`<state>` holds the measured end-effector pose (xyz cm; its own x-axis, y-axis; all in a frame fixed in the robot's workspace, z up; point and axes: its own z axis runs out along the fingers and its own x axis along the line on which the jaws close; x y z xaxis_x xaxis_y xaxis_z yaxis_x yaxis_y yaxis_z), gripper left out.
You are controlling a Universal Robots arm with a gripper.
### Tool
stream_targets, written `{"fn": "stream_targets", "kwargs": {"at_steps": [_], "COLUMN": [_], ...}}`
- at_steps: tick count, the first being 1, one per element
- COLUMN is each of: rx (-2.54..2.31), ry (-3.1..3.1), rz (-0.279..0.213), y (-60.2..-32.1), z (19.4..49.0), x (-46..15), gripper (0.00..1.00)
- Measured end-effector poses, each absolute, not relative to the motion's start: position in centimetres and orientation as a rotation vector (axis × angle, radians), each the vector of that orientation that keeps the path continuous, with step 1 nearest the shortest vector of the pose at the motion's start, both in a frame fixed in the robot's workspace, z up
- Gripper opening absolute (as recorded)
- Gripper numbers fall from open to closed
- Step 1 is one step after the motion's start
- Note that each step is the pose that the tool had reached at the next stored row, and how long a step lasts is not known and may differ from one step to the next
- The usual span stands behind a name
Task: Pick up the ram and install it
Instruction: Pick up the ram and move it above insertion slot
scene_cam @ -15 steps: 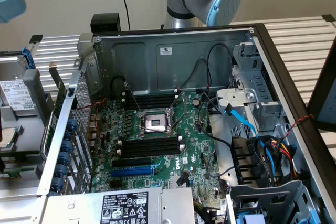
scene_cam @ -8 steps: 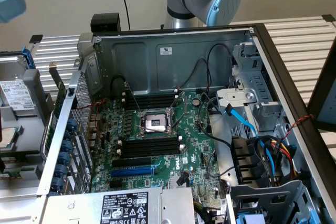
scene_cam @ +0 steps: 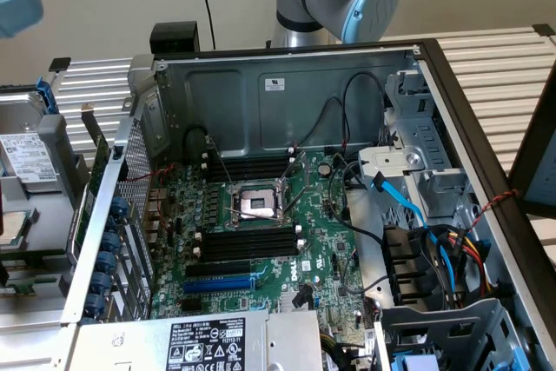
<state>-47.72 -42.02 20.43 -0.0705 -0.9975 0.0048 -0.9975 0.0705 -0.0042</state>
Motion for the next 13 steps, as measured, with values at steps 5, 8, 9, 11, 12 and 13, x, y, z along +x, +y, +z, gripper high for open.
{"fn": "stream_targets", "kwargs": {"at_steps": [5,8,9,11,12,13], "rx": [2.141,2.141,2.141,2.141,2.141,2.141], "ry": [-2.298,-2.298,-2.298,-2.298,-2.298,-2.298], "rz": [0.010,0.010,0.010,0.010,0.010,0.011], "y": [-42.02,-42.02,-42.02,-42.02,-42.02,-42.02], "z": [20.44,20.54,20.65,20.84,20.93,21.01], "x": [-47.72,-47.72,-47.72,-47.71,-47.71,-47.72], "gripper": [0.12,0.12,0.12,0.12,0.12,0.12]}}
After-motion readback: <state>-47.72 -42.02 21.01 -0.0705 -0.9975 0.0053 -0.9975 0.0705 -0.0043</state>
